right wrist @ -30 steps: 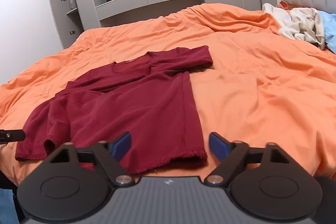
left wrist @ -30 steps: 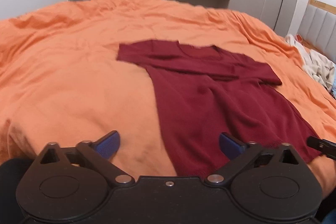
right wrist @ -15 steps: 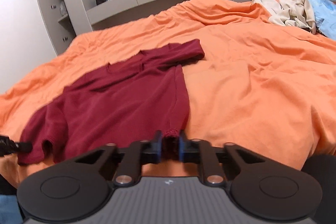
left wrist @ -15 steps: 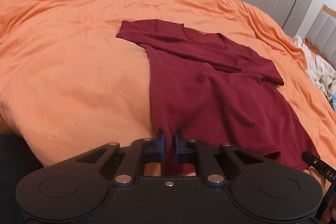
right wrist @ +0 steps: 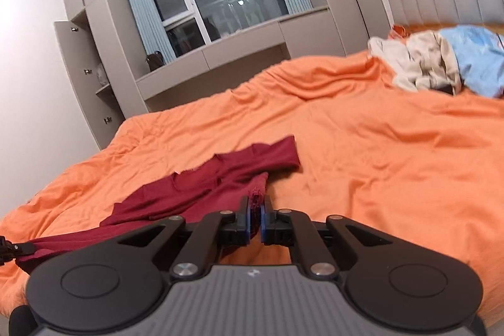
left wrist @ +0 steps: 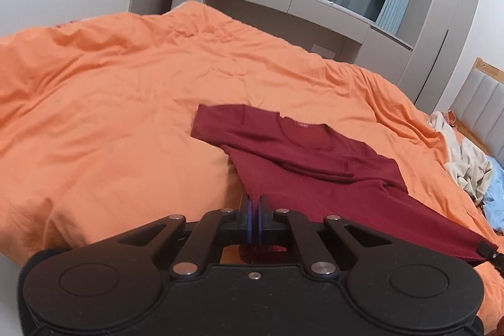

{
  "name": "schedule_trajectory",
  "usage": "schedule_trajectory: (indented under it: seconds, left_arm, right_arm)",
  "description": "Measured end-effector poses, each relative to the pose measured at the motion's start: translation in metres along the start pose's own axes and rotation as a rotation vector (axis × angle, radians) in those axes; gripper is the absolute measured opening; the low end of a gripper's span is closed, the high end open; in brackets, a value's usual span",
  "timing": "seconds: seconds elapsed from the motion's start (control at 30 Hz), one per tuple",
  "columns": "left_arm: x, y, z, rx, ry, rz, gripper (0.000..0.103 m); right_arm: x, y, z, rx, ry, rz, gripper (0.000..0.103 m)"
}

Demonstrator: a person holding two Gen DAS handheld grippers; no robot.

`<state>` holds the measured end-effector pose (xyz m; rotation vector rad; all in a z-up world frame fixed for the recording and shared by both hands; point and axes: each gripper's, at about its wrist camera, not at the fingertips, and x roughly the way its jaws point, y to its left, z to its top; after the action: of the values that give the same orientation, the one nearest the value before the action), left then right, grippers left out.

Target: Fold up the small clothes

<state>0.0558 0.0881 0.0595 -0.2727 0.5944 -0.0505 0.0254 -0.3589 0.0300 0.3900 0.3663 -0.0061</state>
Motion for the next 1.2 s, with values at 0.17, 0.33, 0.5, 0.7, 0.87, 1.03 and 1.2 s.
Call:
schedule_trajectory:
  seconds: [0.17,0.33,0.5,0.7,0.87,1.03,1.2]
  left_arm:
    - [-0.019,0.006,-0.015,0.044,0.035,0.009,0.003]
    - [-0.005,0.016,-0.043,0.036,0.119,0.026,0.003]
    - [0.004,0.020,-0.053,0.042,0.153,0.042,0.009]
    - [-0.001,0.014,-0.052,0.072,0.119,0.066,0.060]
    - [-0.008,0.004,-0.049,0.115,0.052,0.087,0.098]
    - [-0.008,-0.008,-0.048,0.144,0.016,0.092,0.102]
    - [0.004,-0.021,-0.051,0.164,0.070,0.030,0.102]
  right_arm:
    - [-0.026,0.001,0.000,-0.038,0.023,0.002,0.006]
    - [-0.017,0.002,-0.024,-0.062,0.140,-0.029,0.006]
    - [-0.009,0.010,-0.043,-0.150,0.190,-0.060,0.010]
    - [-0.012,0.023,-0.047,-0.308,0.172,-0.065,0.067]
    - [-0.015,0.037,-0.050,-0.507,0.168,-0.014,0.097]
    - [-0.016,0.062,-0.067,-0.785,0.183,0.011,0.102]
    - [-0.003,0.083,-0.100,-1.040,0.202,0.014,0.099]
